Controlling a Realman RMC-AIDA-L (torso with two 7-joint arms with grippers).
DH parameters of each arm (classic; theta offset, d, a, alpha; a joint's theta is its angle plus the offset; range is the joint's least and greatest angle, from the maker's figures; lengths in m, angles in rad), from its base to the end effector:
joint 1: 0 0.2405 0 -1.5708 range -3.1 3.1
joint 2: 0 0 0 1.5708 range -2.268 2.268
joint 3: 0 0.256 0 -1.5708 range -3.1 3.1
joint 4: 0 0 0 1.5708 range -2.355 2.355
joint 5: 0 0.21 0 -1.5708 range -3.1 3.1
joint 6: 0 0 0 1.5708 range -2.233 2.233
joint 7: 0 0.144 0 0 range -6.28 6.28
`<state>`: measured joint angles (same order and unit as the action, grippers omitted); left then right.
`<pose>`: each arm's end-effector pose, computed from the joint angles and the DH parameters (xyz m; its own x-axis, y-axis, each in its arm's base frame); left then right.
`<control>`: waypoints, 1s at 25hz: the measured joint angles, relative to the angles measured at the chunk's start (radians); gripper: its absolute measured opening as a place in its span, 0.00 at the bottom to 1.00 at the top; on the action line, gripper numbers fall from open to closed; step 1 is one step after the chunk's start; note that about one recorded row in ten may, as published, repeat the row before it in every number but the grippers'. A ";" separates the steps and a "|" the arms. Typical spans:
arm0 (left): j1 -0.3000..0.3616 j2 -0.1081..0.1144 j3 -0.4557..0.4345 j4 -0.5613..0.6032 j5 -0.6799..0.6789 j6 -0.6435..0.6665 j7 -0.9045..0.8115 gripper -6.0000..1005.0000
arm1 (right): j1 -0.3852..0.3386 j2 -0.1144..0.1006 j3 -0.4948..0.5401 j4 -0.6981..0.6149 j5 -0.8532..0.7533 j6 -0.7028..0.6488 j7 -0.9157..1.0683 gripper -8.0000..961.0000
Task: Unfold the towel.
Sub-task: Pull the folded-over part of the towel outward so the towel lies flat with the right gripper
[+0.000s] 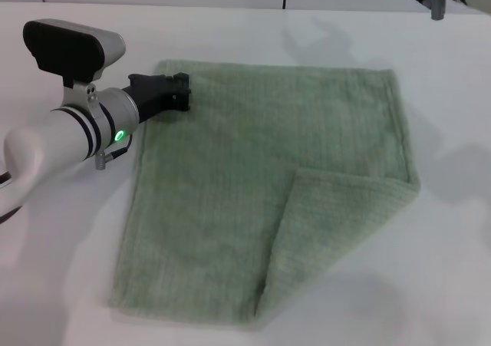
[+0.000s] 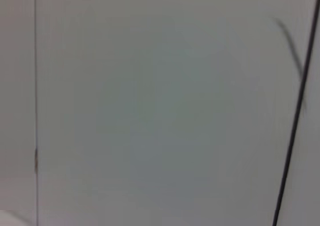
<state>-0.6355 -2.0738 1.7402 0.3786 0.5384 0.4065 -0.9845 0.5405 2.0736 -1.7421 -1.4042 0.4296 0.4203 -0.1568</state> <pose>-0.2719 0.4050 -0.0781 0.7093 0.4557 0.5378 0.7043 -0.4256 -0.5682 0.0773 0.4183 -0.0056 0.8450 -0.1647 -0.5087 -0.5132 -0.5168 -0.6852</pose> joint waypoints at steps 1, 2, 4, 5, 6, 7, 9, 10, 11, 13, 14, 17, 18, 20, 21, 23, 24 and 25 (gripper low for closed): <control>0.000 0.001 0.001 0.005 0.000 0.000 0.000 0.00 | 0.013 -0.001 0.011 -0.025 0.003 0.072 -0.020 0.65; 0.000 0.001 0.001 0.005 0.000 0.000 0.000 0.00 | 0.013 -0.001 0.011 -0.025 0.003 0.072 -0.020 0.65; -0.001 0.001 0.003 0.007 0.000 0.000 0.000 0.00 | 0.028 -0.001 0.017 -0.045 0.005 0.140 -0.041 0.65; 0.000 0.001 0.003 0.008 0.000 0.000 0.000 0.00 | 0.037 -0.001 0.019 -0.054 0.005 0.176 -0.052 0.65; 0.000 0.001 0.004 0.008 0.000 0.000 0.001 0.00 | 0.056 -0.001 0.024 -0.075 0.008 0.249 -0.071 0.65; 0.000 0.001 0.004 0.008 0.000 0.000 0.001 0.00 | 0.056 -0.001 0.024 -0.075 0.008 0.249 -0.071 0.65; 0.000 0.001 0.004 0.008 0.000 -0.002 0.004 0.00 | 0.075 -0.001 0.027 -0.097 0.011 0.326 -0.080 0.65; 0.000 0.001 0.004 0.008 0.000 -0.003 0.005 0.00 | 0.086 0.000 0.027 -0.107 0.013 0.370 -0.085 0.65; -0.002 0.001 0.004 0.007 0.001 -0.005 0.008 0.00 | 0.105 0.000 0.027 -0.118 0.024 0.434 -0.105 0.65; -0.003 0.001 0.004 0.006 0.001 -0.005 0.009 0.00 | 0.114 0.000 0.028 -0.121 0.037 0.467 -0.122 0.65; -0.005 0.001 0.004 0.003 0.001 -0.006 0.010 0.00 | 0.124 0.000 0.031 -0.125 0.057 0.500 -0.140 0.65; -0.007 0.001 0.004 0.000 0.002 -0.007 0.010 0.00 | 0.152 0.000 0.050 -0.124 0.112 0.574 -0.193 0.65; -0.008 0.001 0.004 -0.001 0.002 -0.007 0.010 0.00 | 0.160 0.000 0.057 -0.121 0.129 0.598 -0.209 0.65; -0.008 0.001 0.004 -0.001 0.002 -0.008 0.010 0.00 | 0.176 0.001 0.065 -0.114 0.144 0.635 -0.230 0.65; -0.008 0.001 0.004 -0.001 0.002 -0.008 0.010 0.00 | 0.184 0.001 0.067 -0.109 0.146 0.652 -0.237 0.65; -0.009 0.001 0.004 -0.001 0.002 -0.008 0.010 0.00 | 0.201 0.001 0.067 -0.095 0.148 0.683 -0.251 0.65; -0.009 0.001 0.004 -0.001 0.002 -0.009 0.011 0.00 | 0.210 0.001 0.066 -0.084 0.148 0.696 -0.256 0.65; -0.010 0.000 0.004 -0.001 0.002 -0.009 0.011 0.00 | 0.220 0.002 0.063 -0.071 0.149 0.710 -0.260 0.65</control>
<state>-0.6453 -2.0735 1.7441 0.3773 0.5400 0.3972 -0.9740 0.7607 2.0753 -1.6790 -1.4750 0.5782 1.1299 -0.4168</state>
